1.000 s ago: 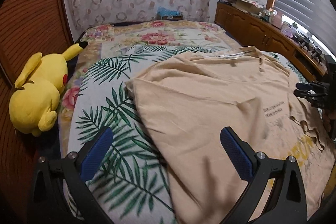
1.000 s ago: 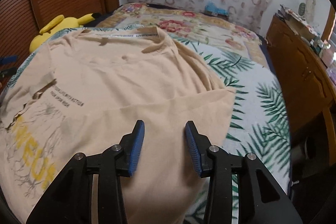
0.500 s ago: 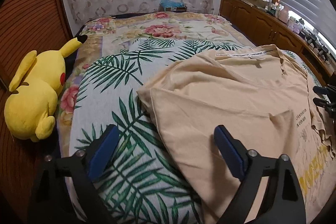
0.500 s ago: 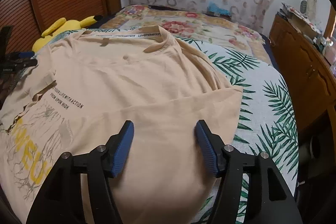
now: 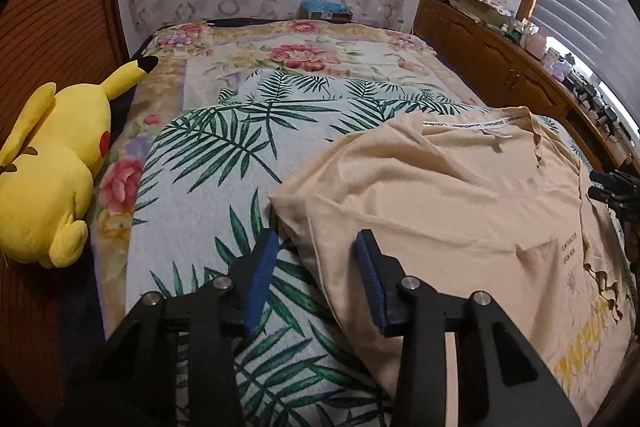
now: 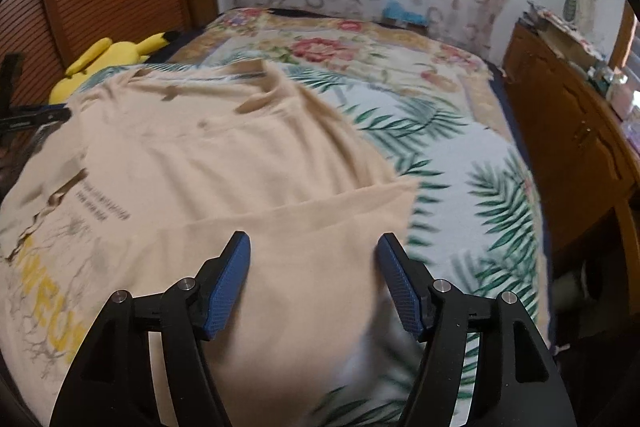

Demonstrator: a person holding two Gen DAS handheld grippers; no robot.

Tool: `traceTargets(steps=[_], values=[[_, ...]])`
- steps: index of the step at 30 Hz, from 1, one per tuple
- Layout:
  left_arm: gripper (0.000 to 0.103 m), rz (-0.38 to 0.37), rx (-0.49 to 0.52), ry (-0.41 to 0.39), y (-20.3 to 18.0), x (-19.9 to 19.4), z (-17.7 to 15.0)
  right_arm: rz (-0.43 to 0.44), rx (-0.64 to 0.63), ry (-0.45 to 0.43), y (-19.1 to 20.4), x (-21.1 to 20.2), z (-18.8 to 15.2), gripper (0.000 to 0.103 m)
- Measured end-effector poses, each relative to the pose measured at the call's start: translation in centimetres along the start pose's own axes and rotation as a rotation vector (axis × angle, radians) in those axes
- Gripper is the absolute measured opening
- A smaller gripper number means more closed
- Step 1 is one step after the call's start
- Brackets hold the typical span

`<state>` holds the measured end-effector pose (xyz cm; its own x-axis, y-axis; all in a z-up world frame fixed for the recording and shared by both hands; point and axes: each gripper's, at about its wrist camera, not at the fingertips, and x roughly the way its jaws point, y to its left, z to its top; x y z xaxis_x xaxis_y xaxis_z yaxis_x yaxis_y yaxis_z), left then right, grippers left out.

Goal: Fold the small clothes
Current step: 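Close the left tool on the hem while the right tool closes beside it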

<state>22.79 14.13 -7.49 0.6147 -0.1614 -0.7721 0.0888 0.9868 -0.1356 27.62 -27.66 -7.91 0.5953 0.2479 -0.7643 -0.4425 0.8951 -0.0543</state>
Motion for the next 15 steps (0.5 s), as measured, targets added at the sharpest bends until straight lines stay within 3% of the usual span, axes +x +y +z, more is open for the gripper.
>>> traceTargets(steps=[9,12,13,14,15], values=[[0.038,0.000,0.044,0.010,-0.3,0.8,1.0,0.001,0.055,0.027,-2.9,2.1,1.4,0.068],[0.017,0.007,0.066,0.027,-0.7,0.9,1.4,0.010,0.048,0.028,-2.7,2.2,1.7,0.064],[0.005,-0.013,0.063,0.033,-0.8,1.0,1.6,0.020,0.036,0.026,-2.5,2.3,1.9,0.058],[0.003,-0.021,0.067,0.030,-1.1,1.0,1.7,0.030,0.023,0.023,-2.2,2.3,2.0,0.053],[0.002,-0.017,0.073,0.021,-1.3,0.9,1.8,0.042,0.010,0.019,-1.9,2.3,2.2,0.042]])
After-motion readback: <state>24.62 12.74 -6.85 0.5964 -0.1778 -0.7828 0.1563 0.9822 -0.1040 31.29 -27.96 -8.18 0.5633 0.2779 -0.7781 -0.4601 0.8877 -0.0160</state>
